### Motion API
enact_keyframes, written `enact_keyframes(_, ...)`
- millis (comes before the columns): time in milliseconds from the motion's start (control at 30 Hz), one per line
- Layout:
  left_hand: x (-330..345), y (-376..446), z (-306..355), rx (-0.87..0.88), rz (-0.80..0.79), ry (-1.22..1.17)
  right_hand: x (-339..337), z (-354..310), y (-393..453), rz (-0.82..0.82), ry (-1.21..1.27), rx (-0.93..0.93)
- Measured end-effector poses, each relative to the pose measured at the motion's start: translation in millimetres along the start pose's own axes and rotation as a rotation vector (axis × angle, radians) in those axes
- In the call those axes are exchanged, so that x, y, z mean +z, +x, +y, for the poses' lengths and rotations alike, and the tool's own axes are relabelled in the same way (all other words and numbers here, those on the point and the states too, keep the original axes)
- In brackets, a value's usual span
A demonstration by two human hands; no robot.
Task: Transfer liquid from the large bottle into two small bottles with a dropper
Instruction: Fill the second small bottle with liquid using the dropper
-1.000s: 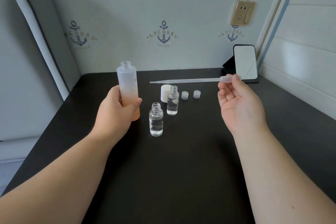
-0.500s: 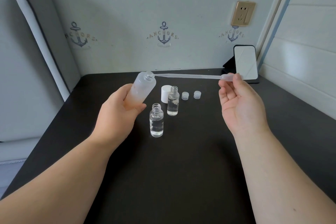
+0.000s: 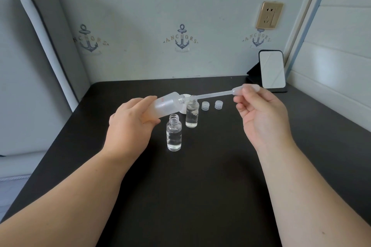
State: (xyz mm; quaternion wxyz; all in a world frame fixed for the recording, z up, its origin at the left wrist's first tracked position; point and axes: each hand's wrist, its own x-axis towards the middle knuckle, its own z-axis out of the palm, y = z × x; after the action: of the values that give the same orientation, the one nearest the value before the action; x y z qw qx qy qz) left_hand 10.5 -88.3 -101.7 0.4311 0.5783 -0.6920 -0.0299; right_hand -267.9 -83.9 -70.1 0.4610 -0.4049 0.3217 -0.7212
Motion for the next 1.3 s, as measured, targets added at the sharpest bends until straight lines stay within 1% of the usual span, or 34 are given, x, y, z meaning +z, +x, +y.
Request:
enact_keyframes(200, 3, -2, 0, 0.030, 0.010, 0.024, 16, 12, -8, -0.075, -0.059, 0.032)
enact_keyframes(667, 8, -2, 1, 0.109, 0.020, 0.072, 33, 29, -19, -0.124, -0.147, 0.070)
enact_keyframes(833, 7, -2, -1, 0.099, -0.002, 0.073, 33, 30, -19, -0.146, -0.137, 0.093)
enact_keyframes(1033, 8, -2, 1, 0.082, -0.012, 0.061, 30, 28, -19, -0.126, -0.107, 0.101)
enact_keyframes(1300, 6, -3, 0, 0.020, -0.013, 0.031, 24, 21, -13, -0.067, 0.006, 0.116)
